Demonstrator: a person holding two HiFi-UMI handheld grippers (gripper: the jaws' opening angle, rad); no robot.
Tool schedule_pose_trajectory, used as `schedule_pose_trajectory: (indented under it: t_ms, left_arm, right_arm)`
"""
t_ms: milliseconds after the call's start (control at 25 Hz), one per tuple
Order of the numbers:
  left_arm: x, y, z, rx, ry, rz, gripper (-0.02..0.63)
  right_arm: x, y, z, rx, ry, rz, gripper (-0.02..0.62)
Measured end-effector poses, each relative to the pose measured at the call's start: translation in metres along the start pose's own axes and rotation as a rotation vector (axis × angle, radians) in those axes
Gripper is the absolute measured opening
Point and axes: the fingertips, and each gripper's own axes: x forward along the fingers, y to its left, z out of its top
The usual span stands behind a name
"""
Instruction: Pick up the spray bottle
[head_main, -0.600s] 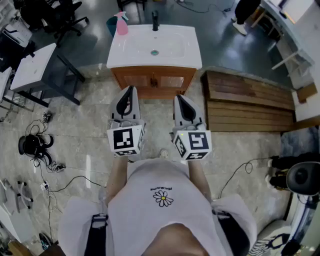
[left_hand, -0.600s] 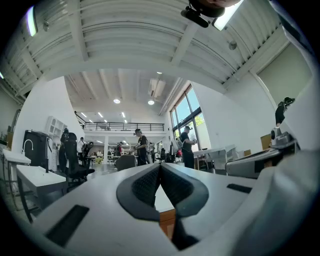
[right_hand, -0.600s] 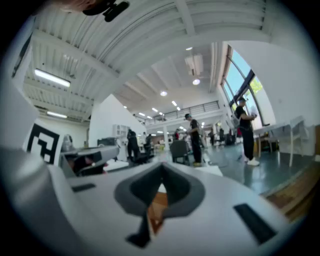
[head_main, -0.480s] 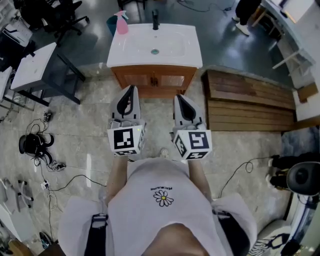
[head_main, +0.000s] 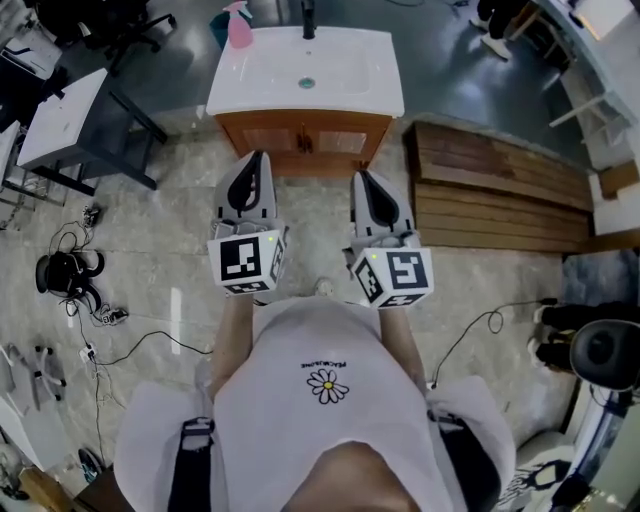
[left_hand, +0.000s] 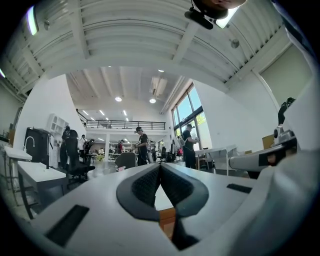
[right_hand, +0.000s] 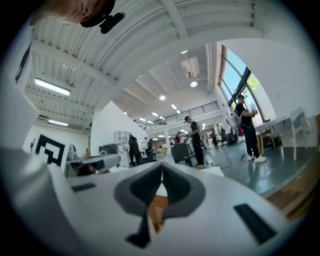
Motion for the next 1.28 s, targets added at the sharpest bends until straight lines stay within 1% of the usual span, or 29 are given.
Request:
schedule_pose_trajectory:
  t_ms: [120, 240, 400, 520, 640, 840, 1000, 1160, 1200, 1280]
  left_arm:
    - [0.008, -0.005, 0.004, -0.005, -0.025, -0.003, 0.02]
    - [0.011, -0.011, 0.0, -0.003, -0.024, 0.007, 0.02]
    - [0.011, -0.01, -0.001, -0.041, -0.021, 0.029, 0.02]
    - [0.013, -0.009, -0.002, -0.033, -0.018, 0.039, 0.02]
    - [0.022, -0.01, 0.002, -0.035, -0.034, 0.037, 0.02]
    - [0.037, -0.018, 0.003, -0.019, -0.053, 0.002, 0.02]
    - [0.055, -0.028, 0.004, -0.002, -0.068, -0.07, 0.02]
    - [0.074, -0.029, 0.011, -0.046, -0.075, -0.088, 0.02]
    - [0.078, -0.03, 0.014, -0.048, -0.08, -0.095, 0.02]
    - [0.087, -0.036, 0.015, -0.023, -0.084, -0.111, 0.02]
  right_arm:
    - [0.002, -0.005, 0.003, -0.033, -0.015, 0.02, 0.03]
    - [-0.001, -0.012, 0.003, -0.04, -0.028, 0.018, 0.03]
    - [-0.002, -0.02, -0.007, -0.042, -0.003, 0.018, 0.029]
    - [-0.004, -0.023, -0.007, -0.065, 0.005, 0.013, 0.029]
    - [-0.003, -0.029, 0.0, -0.082, -0.02, 0.004, 0.029]
    - [-0.007, -0.038, 0.0, -0.117, -0.041, -0.03, 0.029]
    - [-0.008, -0.049, 0.004, -0.111, -0.075, -0.082, 0.03]
    - [-0.002, -0.061, 0.008, -0.137, -0.035, -0.131, 0.031]
    - [-0.001, -0.065, 0.009, -0.135, -0.031, -0.149, 0.031]
    - [0.002, -0.075, 0.008, -0.118, -0.032, -0.17, 0.03]
